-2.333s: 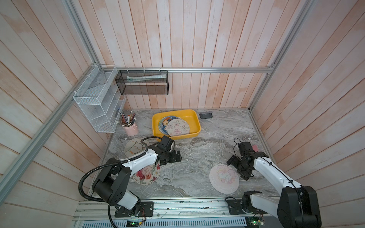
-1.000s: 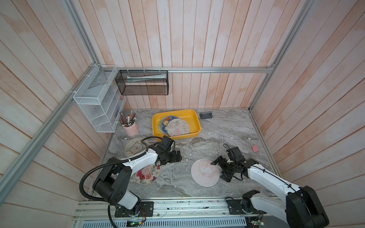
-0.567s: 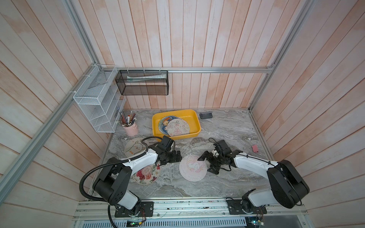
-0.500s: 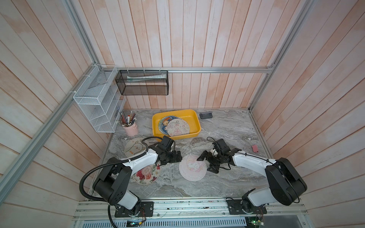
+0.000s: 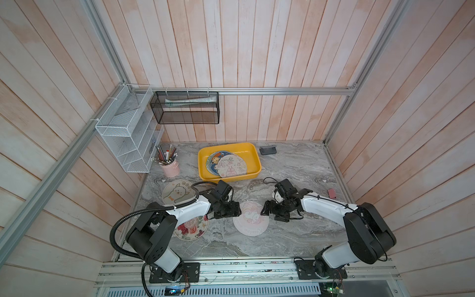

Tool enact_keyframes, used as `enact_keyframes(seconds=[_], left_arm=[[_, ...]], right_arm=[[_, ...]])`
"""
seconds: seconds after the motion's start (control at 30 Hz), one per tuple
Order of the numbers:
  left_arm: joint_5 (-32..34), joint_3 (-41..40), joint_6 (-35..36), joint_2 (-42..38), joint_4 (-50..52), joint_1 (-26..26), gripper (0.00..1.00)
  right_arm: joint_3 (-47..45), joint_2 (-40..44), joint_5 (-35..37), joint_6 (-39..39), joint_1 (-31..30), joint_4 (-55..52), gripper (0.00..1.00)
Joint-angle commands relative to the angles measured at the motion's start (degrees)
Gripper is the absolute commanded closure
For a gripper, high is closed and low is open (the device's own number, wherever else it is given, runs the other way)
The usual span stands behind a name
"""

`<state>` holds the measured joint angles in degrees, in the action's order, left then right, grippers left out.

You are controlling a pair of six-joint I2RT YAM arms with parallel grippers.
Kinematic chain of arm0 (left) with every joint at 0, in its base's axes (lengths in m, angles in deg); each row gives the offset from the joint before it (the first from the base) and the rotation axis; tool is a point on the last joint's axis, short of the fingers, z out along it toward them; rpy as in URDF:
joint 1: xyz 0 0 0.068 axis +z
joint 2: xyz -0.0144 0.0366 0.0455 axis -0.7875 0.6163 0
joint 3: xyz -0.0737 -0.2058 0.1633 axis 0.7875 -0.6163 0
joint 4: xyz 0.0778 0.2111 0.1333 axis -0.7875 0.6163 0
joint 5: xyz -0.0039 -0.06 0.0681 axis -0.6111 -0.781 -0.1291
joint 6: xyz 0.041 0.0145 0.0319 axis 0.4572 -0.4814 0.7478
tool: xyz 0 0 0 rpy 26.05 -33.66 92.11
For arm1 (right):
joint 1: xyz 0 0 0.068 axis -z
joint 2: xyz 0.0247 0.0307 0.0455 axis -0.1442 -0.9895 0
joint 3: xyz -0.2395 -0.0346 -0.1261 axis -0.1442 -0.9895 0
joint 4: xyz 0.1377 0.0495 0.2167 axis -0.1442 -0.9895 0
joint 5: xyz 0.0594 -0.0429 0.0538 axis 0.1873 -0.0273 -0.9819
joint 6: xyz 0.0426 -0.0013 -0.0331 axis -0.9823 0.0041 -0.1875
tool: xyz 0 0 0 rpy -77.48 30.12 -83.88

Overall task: Put the coasters into the storage box
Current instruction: Move the coaster to the center of the board, then pick up the coaster from the center of the board.

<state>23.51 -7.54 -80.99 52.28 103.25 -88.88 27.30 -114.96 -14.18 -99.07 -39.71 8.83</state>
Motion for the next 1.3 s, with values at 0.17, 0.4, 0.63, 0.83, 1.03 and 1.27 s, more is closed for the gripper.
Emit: enact_keyframes(seconds=[0.17, 0.4, 0.63, 0.83, 1.03, 1.27], left_arm=[[-0.3, 0.4, 0.4, 0.6, 0.3, -0.1, 0.18], [2.8, 0.5, 0.7, 1.5, 3.2, -0.3, 0.25], [3.5, 0.9, 0.7, 2.5, 3.9, -0.5, 0.33], [3.6, 1.8, 1.1, 3.7, 4.5, -1.1, 0.39], [3.6, 2.1, 1.2, 3.9, 4.6, -1.4, 0.42], [3.6, 2.1, 1.2, 3.9, 4.7, -1.5, 0.43]], right_arm=[[3.0, -7.2, -1.3, -0.6, -4.9, 5.7, 0.18], [6.6, -8.3, 0.5, 2.7, -5.4, 2.2, 0.20], [5.3, -6.6, 2.5, 3.0, -5.3, -0.8, 0.28], [4.2, -6.7, 2.9, 2.3, -5.3, -0.9, 0.40], [3.8, -7.8, 1.7, 1.5, -5.8, 0.8, 0.51], [3.9, -8.0, 1.7, 0.6, -5.8, 1.7, 0.63]])
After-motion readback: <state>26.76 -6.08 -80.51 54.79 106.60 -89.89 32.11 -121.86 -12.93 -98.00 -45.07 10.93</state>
